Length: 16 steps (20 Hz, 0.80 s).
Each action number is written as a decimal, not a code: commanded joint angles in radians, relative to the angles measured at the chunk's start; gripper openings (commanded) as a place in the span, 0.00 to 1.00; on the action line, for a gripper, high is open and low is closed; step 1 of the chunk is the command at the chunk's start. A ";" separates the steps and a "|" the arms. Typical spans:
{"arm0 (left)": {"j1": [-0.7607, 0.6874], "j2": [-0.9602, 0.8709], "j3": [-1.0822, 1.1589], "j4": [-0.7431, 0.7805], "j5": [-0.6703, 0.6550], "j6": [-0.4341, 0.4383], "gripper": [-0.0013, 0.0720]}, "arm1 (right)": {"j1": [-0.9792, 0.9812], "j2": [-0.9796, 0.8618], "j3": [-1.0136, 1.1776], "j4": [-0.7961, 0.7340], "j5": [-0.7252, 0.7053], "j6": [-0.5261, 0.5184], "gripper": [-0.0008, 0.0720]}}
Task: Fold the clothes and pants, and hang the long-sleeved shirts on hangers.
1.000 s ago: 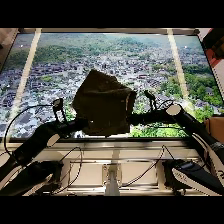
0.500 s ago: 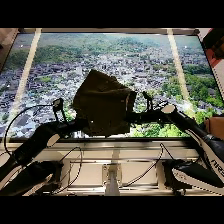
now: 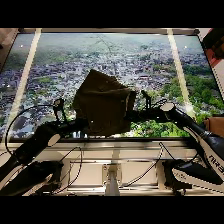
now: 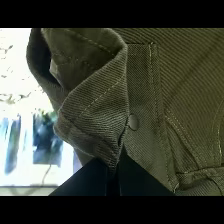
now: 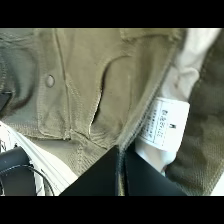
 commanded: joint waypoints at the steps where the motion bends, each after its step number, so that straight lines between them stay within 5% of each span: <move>1: -0.001 -0.026 0.000 -0.011 0.043 0.000 0.06 | 0.000 0.003 0.009 0.004 0.002 -0.011 0.04; 6: -0.001 -0.030 0.000 -0.038 0.068 0.000 0.06 | -0.003 0.119 0.035 -0.060 0.029 0.009 0.04; 9: 0.000 -0.029 0.000 -0.061 0.067 0.000 0.08 | -0.050 0.260 0.035 -0.297 -0.020 0.219 0.04; 10: 0.000 -0.029 0.000 -0.063 0.066 0.000 0.31 | -0.075 0.299 0.034 -0.434 -0.014 0.303 0.04; 11: -0.001 -0.029 0.000 -0.063 0.062 0.000 0.71 | -0.096 0.323 0.029 -0.547 0.001 0.379 0.04; 12: 0.000 -0.029 0.000 -0.063 0.054 0.000 1.00 | -0.113 0.336 0.015 -0.632 0.015 0.438 0.04; 16: 0.000 -0.030 0.000 -0.059 -0.012 0.001 0.97 | -0.124 0.313 -0.109 -0.665 -0.079 0.536 0.04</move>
